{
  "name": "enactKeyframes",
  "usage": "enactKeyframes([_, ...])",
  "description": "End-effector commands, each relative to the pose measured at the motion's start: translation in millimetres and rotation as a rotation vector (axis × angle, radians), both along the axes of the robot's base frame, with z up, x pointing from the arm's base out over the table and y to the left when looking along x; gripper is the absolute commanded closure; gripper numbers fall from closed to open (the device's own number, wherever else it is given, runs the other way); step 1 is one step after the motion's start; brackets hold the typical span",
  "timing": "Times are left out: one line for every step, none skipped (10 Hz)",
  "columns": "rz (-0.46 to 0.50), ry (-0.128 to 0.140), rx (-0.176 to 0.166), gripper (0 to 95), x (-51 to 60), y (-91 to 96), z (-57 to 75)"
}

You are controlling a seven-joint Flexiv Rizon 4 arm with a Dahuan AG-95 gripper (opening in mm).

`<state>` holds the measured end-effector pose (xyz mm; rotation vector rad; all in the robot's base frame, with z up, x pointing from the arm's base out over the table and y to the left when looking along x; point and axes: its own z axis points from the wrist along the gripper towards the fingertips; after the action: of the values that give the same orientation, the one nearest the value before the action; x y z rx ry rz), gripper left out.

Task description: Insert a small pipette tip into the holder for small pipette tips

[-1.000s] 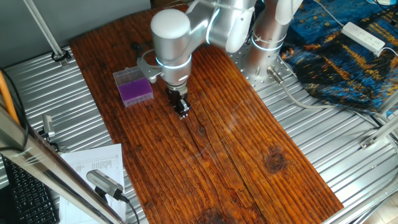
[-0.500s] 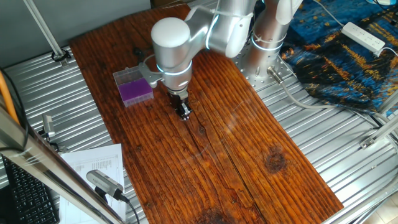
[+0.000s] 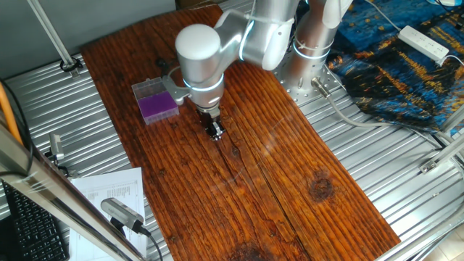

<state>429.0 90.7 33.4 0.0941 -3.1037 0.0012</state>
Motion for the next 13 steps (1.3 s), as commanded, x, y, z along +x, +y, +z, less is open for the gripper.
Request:
enactKeyframes([0.004, 0.001, -0.001, 76.0, -3.3, -1.5, 0.3])
enactKeyframes([0.015, -0.004, 0.003, 76.0, -3.3, -1.5, 0.3])
enactKeyframes([0.035, -0.005, 0.006, 76.0, -3.3, -1.5, 0.3])
enactKeyframes([0.036, 0.008, 0.005, 76.0, -3.3, -1.5, 0.3])
enactKeyframes([0.03, 0.021, 0.005, 76.0, -3.3, -1.5, 0.3])
enactKeyframes([0.028, 0.02, 0.006, 76.0, -3.3, -1.5, 0.3])
enactKeyframes([0.024, 0.03, -0.002, 76.0, -3.3, -1.5, 0.3])
enactKeyframes([0.024, 0.029, -0.002, 76.0, -3.3, -1.5, 0.3])
enactKeyframes([0.024, 0.029, -0.003, 76.0, -3.3, -1.5, 0.3])
enactKeyframes([0.026, 0.027, -0.004, 76.0, -5.1, -2.5, -0.6])
enactKeyframes([0.029, 0.021, -0.004, 76.0, -7.3, -3.3, -1.2])
enactKeyframes([0.031, 0.02, -0.004, 95.0, -9.6, -4.8, -1.9])
enactKeyframes([0.035, 0.02, -0.004, 95.0, -10.7, -6.9, -2.2])
